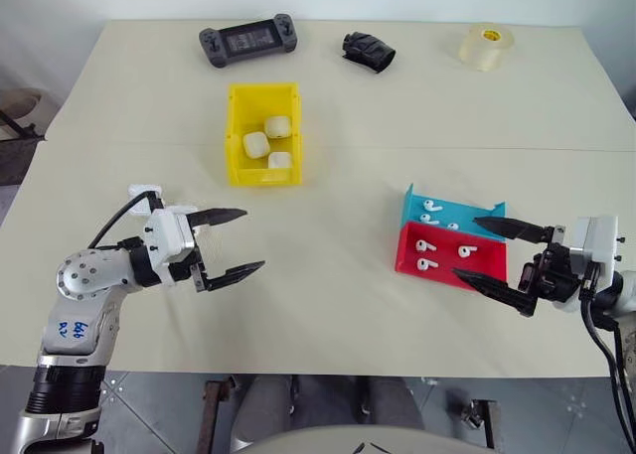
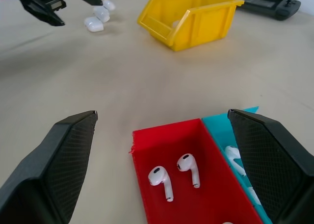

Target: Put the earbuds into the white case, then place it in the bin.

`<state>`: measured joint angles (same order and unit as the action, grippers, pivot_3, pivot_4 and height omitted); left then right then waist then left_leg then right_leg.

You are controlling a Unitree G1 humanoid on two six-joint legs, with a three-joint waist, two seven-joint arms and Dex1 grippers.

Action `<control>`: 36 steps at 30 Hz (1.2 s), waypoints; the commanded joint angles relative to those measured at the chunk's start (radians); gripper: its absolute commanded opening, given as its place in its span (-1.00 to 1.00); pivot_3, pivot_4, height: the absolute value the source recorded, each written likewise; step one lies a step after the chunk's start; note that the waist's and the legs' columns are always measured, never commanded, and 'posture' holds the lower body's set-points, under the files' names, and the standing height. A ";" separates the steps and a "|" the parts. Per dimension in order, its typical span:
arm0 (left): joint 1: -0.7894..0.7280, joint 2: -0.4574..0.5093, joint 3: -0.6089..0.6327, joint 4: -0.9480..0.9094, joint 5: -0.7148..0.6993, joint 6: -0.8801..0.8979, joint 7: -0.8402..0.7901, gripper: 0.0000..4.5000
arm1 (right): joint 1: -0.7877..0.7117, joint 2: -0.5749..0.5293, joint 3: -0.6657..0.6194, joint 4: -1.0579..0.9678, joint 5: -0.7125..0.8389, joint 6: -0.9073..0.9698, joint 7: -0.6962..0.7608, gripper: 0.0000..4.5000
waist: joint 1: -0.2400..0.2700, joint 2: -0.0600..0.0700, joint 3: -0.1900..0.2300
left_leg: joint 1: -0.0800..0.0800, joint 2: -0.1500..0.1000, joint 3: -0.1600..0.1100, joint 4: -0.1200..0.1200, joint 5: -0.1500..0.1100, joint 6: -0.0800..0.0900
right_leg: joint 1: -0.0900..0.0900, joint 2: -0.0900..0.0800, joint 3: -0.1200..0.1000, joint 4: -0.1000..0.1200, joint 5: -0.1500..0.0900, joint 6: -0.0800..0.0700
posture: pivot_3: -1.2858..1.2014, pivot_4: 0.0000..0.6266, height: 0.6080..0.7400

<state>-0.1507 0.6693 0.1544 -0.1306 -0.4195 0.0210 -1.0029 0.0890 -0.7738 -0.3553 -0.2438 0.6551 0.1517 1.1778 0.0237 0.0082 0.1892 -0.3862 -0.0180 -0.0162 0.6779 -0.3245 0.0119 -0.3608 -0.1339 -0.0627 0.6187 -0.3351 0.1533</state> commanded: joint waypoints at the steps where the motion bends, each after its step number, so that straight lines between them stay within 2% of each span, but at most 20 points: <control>1: 0.022 -0.006 0.057 -0.047 -0.021 0.021 0.060 0.99 | -0.023 0.016 0.019 -0.028 0.008 -0.016 0.008 1.00 | 0.000 0.000 0.000 | 0.000 0.000 0.000 0.000 0.000 0.000 | 0.000 0.000 0.000 0.000 0.000 0.000 | 0.03 -0.52 1.00; 6: 0.121 -0.038 0.149 -0.133 -0.009 0.061 0.206 0.99 | -0.094 0.055 0.081 -0.045 0.021 0.001 0.005 1.00 | -0.012 0.000 0.000 | 0.001 0.002 0.000 -0.001 0.000 0.000 | 0.000 0.001 0.000 0.000 0.000 0.000 | 0.03 -0.52 1.00; 8: 0.220 -0.089 0.234 -0.203 0.031 0.082 0.342 0.99 | -0.167 0.093 0.147 -0.046 0.012 -0.009 0.008 1.00 | -0.014 0.000 0.000 | 0.001 0.002 0.000 -0.001 0.000 -0.001 | 0.000 0.001 -0.001 0.000 0.000 0.000 | 0.03 -0.52 1.00; 13: 0.478 -0.178 0.397 -0.368 0.057 0.218 0.533 0.99 | -0.274 0.158 0.255 -0.037 -0.027 -0.051 0.040 1.00 | -0.023 -0.001 0.001 | 0.000 0.003 -0.001 -0.001 -0.001 -0.002 | 0.000 0.001 -0.001 -0.002 0.000 0.000 | 0.03 -0.52 1.00; 16: 0.548 -0.197 0.427 -0.404 0.054 0.289 0.585 0.99 | -0.295 0.169 0.272 -0.024 -0.035 -0.069 0.058 1.00 | -0.012 -0.001 0.001 | 0.000 0.002 -0.001 -0.002 -0.001 -0.002 | 0.001 0.000 -0.001 -0.004 0.000 0.000 | 0.03 -0.52 1.00; 20: 0.588 -0.211 0.448 -0.458 0.029 0.478 0.677 0.99 | -0.324 0.160 0.281 0.031 -0.042 -0.096 0.115 1.00 | 0.005 -0.002 0.000 | 0.000 0.000 -0.002 0.001 -0.002 -0.002 | 0.003 -0.001 0.000 -0.008 0.000 0.000 | 0.03 -0.52 1.00; 23: 0.539 -0.188 0.426 -0.520 -0.016 0.604 0.709 0.99 | -0.334 0.155 0.274 0.047 -0.040 -0.092 0.123 1.00 | 0.003 -0.002 0.000 | 0.000 0.000 -0.002 0.001 -0.002 -0.002 | 0.002 -0.001 0.001 -0.008 0.000 -0.001 | 0.03 -0.52 1.00; 27: 0.419 -0.140 0.406 -0.578 -0.061 0.858 0.792 0.99 | -0.333 0.144 0.267 0.046 -0.035 -0.081 0.126 1.00 | -0.001 -0.001 0.000 | 0.000 0.002 -0.002 0.000 -0.002 -0.003 | 0.001 0.000 0.002 -0.007 0.000 -0.001 | 0.03 -0.52 1.00; 30: 0.262 -0.117 0.385 -0.617 -0.091 1.099 0.877 0.99 | -0.317 0.133 0.262 0.029 -0.028 -0.062 0.119 1.00 | -0.001 -0.001 0.000 | 0.000 0.001 -0.002 0.000 -0.002 -0.003 | 0.000 0.000 0.001 -0.006 0.000 -0.001 | 0.03 -0.52 1.00; 36: -0.022 -0.177 0.376 -0.643 -0.044 1.560 0.995 0.99 | -0.297 0.129 0.258 -0.009 -0.018 -0.031 0.101 1.00 | -0.001 -0.001 0.000 | 0.000 0.001 -0.002 0.001 -0.002 -0.003 | -0.001 0.001 0.001 0.002 0.000 -0.001 | 0.03 -0.52 1.00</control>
<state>-0.1476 0.4978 0.5292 -0.7352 -0.4796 1.4867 -0.0308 -0.2104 -0.6342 -0.0818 -0.2068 0.6153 0.1164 1.2848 0.0223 0.0068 0.1895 -0.3860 -0.0174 -0.0183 0.6792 -0.3266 0.0086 -0.3617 -0.1322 -0.0613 0.6210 -0.3354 0.1526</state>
